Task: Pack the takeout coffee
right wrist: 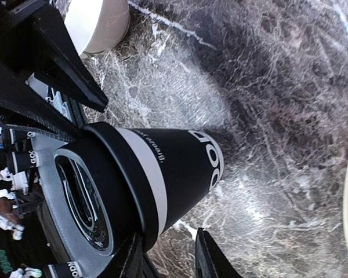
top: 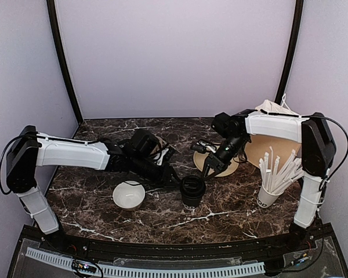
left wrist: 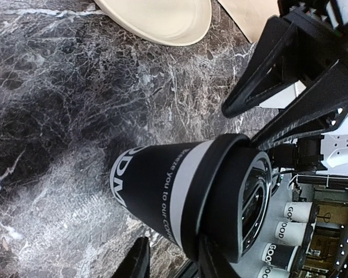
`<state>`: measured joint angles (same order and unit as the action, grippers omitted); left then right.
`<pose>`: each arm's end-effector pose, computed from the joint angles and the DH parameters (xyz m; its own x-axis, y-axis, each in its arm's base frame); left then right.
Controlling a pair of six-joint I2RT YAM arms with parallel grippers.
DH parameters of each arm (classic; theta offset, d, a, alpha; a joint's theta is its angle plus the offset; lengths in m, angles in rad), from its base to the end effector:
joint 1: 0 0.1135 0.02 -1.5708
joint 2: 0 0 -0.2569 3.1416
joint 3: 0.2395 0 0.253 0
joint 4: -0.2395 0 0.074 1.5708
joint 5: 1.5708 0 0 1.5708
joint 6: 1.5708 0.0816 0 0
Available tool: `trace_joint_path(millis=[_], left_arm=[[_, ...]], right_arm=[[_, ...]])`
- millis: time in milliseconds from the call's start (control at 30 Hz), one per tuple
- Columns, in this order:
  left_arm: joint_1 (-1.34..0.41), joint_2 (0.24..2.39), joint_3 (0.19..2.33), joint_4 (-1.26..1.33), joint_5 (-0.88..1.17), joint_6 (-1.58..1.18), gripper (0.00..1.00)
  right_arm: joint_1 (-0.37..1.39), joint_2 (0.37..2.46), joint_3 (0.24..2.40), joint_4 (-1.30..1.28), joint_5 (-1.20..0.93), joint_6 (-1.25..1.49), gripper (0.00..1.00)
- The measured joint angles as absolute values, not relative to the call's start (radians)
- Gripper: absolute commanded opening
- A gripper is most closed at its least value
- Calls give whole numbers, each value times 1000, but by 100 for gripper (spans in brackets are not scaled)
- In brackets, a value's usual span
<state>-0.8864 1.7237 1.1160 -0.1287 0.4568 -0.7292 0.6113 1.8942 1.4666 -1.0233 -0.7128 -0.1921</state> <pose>0.2277 -0.3360 0.1775 -0.9176 0.1787 -0.3551 0.3897 0.5810 -0.7145 0.2694 0.2540 0.1750 -0.7030 -0.6690 -0.2414 -0.6443 0.4553 0.6145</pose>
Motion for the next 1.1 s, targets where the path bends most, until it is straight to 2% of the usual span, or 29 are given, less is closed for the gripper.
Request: trace_joint_path(millis=[167, 400, 533, 800, 967, 1100], left_arm=[[-900, 1683, 1087, -131, 410, -730, 42], [-903, 1628, 1078, -131, 384, -734, 46], [-903, 1599, 1078, -128, 368, -733, 46], [-902, 1625, 1180, -159, 294, -637, 59], [-890, 1679, 1230, -147, 282, -575, 60], [-883, 1720, 1230, -133, 295, -559, 60]], right_arm=[[605, 1891, 1525, -1024, -704, -232, 37], [597, 1872, 1576, -1024, -703, -262, 42], [591, 1870, 1576, -1028, -699, -281, 52], [589, 1737, 1448, -1023, -686, -363, 75], [609, 1649, 1307, -1000, -651, -403, 76], [654, 1655, 1253, -968, -620, -409, 68]])
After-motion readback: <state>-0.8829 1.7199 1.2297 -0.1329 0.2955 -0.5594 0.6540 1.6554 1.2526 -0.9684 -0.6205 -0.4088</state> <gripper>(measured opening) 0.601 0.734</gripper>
